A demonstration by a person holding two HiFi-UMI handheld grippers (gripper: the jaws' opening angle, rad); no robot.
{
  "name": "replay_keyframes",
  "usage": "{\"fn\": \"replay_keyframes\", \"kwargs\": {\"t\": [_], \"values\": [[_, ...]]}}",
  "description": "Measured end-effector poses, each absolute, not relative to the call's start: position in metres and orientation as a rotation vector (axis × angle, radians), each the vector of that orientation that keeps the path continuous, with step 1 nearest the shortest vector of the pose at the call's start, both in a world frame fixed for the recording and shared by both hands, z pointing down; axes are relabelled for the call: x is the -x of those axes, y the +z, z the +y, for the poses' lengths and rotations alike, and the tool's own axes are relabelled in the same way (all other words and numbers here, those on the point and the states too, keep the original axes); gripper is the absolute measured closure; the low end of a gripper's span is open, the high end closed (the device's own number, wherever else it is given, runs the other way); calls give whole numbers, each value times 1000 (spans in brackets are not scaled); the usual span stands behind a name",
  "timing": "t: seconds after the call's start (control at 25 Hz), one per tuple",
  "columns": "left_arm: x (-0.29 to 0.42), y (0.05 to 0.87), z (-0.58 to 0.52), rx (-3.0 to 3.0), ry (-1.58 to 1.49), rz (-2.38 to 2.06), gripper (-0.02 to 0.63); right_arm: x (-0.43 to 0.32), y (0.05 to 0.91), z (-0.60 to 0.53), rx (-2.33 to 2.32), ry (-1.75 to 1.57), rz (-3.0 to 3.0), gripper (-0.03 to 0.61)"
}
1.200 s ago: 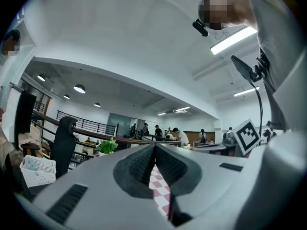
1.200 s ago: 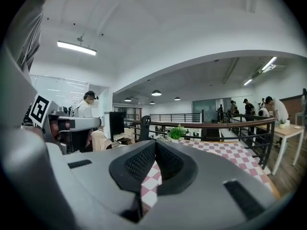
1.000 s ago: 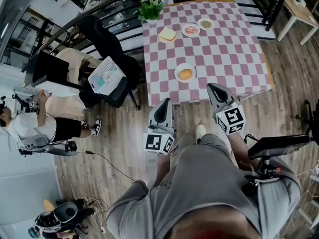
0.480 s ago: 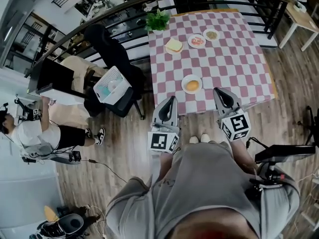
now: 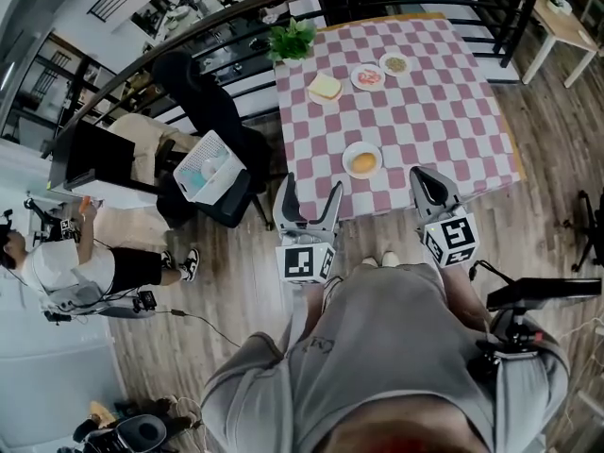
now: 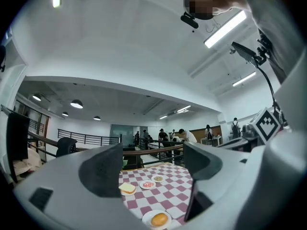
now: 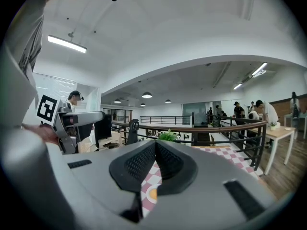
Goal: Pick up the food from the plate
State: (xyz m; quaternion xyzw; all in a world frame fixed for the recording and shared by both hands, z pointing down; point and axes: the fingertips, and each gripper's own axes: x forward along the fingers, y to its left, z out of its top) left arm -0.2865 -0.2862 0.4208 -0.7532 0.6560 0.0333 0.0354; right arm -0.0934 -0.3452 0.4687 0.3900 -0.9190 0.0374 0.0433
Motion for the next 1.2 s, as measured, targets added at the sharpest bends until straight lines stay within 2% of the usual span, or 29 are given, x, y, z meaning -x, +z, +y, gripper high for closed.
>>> {"fn": "replay_keyframes", "kwargs": {"t": [0.44,0.96,1.2], "values": [[287,451,-307,2419,-46,1991,232,96,470,-345,-1161,112,-2809,565],[251,607,-381,2779,-906,1677,232,44,475,-343,-1333,134,-2714,565],[236,669,-405,2805,-1174,1485,233,16,479,-338,-1440,148,-2647,565]]}}
